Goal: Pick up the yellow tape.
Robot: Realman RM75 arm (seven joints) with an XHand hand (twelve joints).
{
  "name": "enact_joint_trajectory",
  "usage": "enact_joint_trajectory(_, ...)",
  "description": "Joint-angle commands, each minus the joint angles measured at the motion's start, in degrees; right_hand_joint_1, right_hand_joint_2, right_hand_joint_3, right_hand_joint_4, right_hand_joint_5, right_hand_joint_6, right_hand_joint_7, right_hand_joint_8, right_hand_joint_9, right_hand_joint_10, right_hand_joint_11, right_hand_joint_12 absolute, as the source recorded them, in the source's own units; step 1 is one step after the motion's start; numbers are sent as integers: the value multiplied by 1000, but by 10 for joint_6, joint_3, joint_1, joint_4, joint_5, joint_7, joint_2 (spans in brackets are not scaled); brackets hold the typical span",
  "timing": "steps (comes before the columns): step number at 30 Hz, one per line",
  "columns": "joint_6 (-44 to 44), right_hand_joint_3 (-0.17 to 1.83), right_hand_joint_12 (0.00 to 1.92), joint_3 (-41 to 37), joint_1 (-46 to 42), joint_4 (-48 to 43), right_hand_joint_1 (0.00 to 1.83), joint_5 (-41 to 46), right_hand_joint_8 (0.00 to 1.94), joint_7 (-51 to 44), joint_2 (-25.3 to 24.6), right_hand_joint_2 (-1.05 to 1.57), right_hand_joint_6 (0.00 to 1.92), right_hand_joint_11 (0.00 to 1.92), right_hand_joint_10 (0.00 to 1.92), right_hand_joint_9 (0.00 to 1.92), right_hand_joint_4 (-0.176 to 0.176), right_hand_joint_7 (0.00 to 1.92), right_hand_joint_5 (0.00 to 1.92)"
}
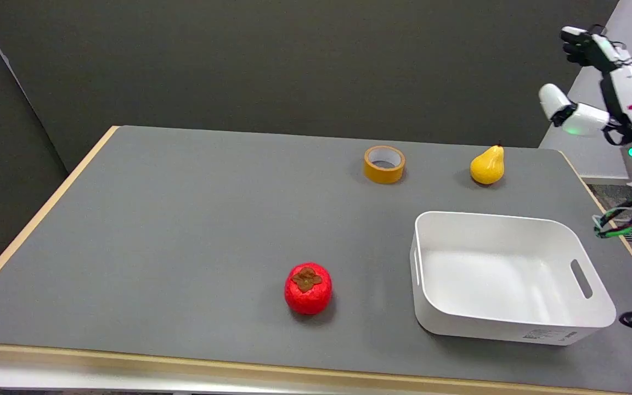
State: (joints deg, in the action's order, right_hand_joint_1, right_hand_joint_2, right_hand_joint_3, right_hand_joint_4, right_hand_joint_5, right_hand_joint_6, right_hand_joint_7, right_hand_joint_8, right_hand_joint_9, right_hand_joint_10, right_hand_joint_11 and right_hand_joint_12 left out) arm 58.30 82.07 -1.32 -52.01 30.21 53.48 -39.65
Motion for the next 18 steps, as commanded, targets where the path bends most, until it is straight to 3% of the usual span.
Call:
enact_joint_trajectory(1, -243, 946, 1171, 227, 253, 4, 270, -176, 289, 1, 18, 554, 317, 87, 592, 190, 84, 208, 95)
enact_joint_trajectory(7, -396, 963, 978, 353, 371, 9, 199, -253, 128, -7, -20, 504, 142, 51, 429, 6, 46, 24, -1)
enact_joint_trajectory(9, -431, 916, 1065, 371, 389, 10, 226, -268, 99, -23, -36, 497, 12, 4, 400, -1, 51, 0, -1)
enact_joint_trajectory(12, -473, 892, 1027, 396, 414, 6, 234, -271, -1, -40, -56, 473, -1, -1, 304, -1, 54, -1, -1)
enact_joint_trajectory(18, -563, 878, 988, 418, 441, 15, 241, -271, -1, -89, -99, 455, -1, -1, 226, -1, 54, -1, -1)
